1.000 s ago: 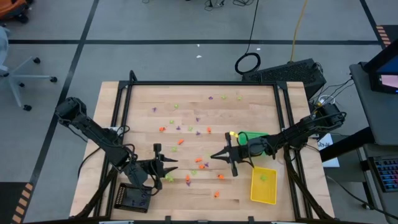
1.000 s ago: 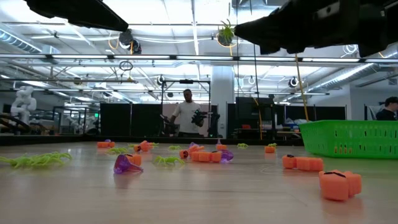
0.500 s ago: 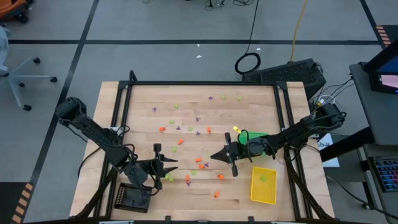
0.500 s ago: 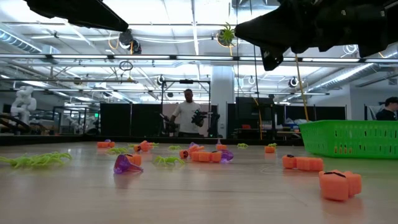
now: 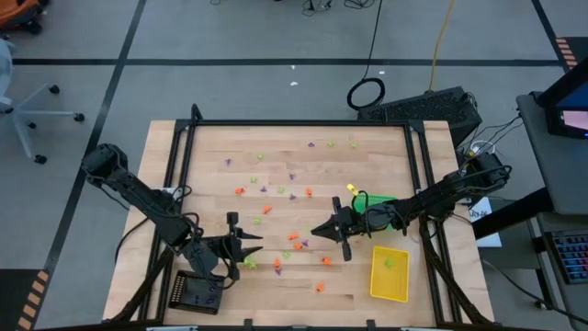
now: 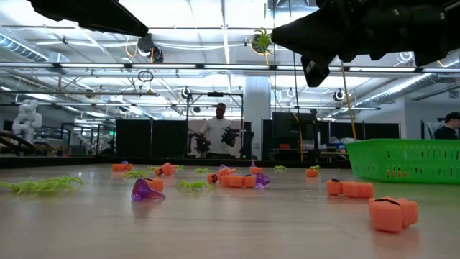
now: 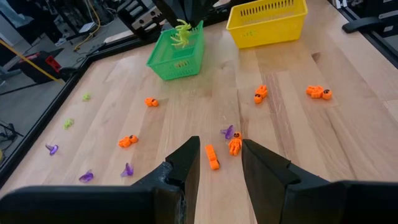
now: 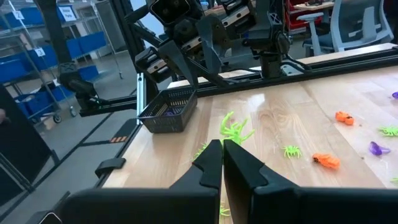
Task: Sort Halloween decoration
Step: Put the green spider toy into the yellow bin
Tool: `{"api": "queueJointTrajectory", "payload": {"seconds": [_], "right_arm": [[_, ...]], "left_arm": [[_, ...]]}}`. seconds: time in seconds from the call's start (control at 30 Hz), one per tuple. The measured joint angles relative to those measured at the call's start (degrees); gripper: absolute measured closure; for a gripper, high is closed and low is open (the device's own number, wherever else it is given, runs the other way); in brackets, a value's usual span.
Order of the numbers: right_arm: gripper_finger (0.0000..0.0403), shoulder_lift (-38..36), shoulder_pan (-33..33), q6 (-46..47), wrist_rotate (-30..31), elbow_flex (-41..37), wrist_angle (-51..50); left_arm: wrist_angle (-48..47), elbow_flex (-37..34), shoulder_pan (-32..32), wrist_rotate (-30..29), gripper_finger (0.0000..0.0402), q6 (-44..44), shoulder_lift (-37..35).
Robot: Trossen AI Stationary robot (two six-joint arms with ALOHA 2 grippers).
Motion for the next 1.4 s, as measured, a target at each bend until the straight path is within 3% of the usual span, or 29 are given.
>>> {"api": "queueJointTrajectory", "payload": {"seconds": [0.37,0.9,1.13,1.4], "right_arm": [[0.0403,0.0,0.0,-1.6,-1.4,0.0,-0.4],[0.0403,-0.7,0.3,-3.1,-2.9,0.0,-9.4],[0.0403,-8.1,3.1,-3.0,-2.3,0.0,-18.1],[0.0403,-19.7,7.1,2.6,3.5,0.0,-35.1]], "left_arm": [[0.0,0.0,0.0,0.0,0.0285,0.0,0.0],[0.0,0.0,0.0,0.0,0.0285,0.0,0.0],[0.0,0.0,0.0,0.0,0.0285,0.0,0.0],[0.0,0.0,0.1,-0.1,0.0285,0.1,0.0]]}}
